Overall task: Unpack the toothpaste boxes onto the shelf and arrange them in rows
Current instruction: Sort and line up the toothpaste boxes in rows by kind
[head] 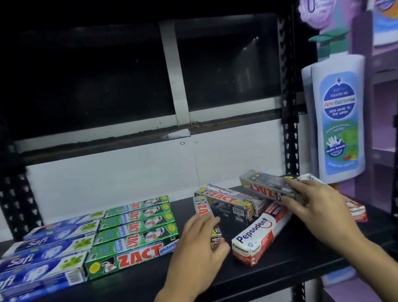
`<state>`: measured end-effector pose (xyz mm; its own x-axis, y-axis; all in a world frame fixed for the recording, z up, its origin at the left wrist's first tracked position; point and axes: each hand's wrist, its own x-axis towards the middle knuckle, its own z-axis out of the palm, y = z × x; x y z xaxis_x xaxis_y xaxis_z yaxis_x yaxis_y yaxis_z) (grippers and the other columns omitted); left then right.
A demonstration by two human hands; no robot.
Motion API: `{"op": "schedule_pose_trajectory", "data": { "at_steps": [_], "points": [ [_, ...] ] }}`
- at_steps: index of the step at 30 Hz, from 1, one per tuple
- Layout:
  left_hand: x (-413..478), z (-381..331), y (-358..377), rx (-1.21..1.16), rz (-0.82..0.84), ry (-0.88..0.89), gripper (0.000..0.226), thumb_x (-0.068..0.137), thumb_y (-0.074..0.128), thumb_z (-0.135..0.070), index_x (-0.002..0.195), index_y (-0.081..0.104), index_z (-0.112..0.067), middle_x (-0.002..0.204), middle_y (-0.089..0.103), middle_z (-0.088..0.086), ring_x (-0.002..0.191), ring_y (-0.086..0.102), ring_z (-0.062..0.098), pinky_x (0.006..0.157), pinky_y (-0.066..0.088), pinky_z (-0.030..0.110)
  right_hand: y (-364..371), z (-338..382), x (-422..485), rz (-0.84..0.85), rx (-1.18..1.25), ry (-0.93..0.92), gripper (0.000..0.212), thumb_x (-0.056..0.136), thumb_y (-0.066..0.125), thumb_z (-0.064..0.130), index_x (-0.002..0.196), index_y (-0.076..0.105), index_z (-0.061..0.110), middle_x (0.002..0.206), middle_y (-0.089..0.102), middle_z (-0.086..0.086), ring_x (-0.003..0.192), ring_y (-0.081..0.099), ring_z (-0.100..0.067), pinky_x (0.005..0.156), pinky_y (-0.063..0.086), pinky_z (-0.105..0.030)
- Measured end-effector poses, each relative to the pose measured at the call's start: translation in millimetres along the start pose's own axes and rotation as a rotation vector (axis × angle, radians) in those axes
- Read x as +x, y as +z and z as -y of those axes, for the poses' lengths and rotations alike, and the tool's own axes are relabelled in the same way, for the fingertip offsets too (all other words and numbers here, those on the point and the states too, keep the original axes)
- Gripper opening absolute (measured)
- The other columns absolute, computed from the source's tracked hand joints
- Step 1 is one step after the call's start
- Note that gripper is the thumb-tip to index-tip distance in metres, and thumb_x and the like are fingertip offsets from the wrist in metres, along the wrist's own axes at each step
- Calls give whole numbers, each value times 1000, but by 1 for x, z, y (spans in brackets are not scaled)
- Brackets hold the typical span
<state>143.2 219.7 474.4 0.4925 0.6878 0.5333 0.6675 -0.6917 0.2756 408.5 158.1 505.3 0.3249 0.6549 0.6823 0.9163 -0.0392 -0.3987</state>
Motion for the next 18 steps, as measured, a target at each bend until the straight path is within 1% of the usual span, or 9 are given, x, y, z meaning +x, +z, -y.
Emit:
{"op": "schedule_pose_trajectory", "data": {
  "at_steps": [3,5,7,10,13,14,16,18],
  "points": [
    [4,-3,3,0,-11,-6,53,98,44,-42,150,37,-29,155,29,-18,144,9,-3,116,10,16,-11,-13,2,-79,-8,48,46,85,73,32,126,66,14,112,68,-9,99,63,-30,77,46,-34],
    [8,-4,5,-9,-13,-21,53,98,44,-42,149,38,-29,155,30,-18,144,11,-2,118,13,20,-14,-22,5,-92,-23,83,47,85,72,36,126,66,15,110,69,-9,96,64,-30,77,47,-35],
    [10,-4,8,-30,-9,-36,52,97,45,-41,148,40,-29,155,32,-17,144,12,-2,120,17,24,-16,-30,6,-71,-32,111,48,85,71,39,127,66,17,107,69,-8,94,64,-30,75,48,-37],
    [9,-2,8,-45,-5,-51,49,99,44,-41,146,40,-33,154,30,-19,144,11,-4,120,17,25,-12,-38,4,3,-33,138,50,86,70,42,130,63,20,111,69,-8,99,64,-29,78,50,-37],
    [8,-3,7,-32,-4,-43,46,100,43,-42,146,40,-38,155,28,-22,144,9,-4,121,16,25,-10,-38,5,12,-87,155,57,84,64,54,131,63,20,122,67,-6,108,62,-28,86,52,-39],
    [8,-3,6,-24,0,-37,47,100,43,-43,146,40,-38,155,28,-22,144,8,-4,121,16,25,-9,-35,5,-17,-147,135,59,84,61,57,131,62,21,127,64,-5,111,59,-30,89,51,-41],
    [8,-1,5,3,11,-23,48,100,41,-48,147,38,-39,155,27,-24,144,7,-5,120,15,23,-7,-21,8,-98,-225,41,54,85,64,53,129,64,21,131,61,-4,115,54,-30,93,48,-45],
    [7,2,3,23,18,-15,49,100,37,-53,148,36,-41,155,25,-26,144,7,-6,119,14,21,-2,-4,13,-114,-148,-97,42,88,67,42,123,67,21,127,63,-1,114,53,-26,92,48,-42]
  ]
}}
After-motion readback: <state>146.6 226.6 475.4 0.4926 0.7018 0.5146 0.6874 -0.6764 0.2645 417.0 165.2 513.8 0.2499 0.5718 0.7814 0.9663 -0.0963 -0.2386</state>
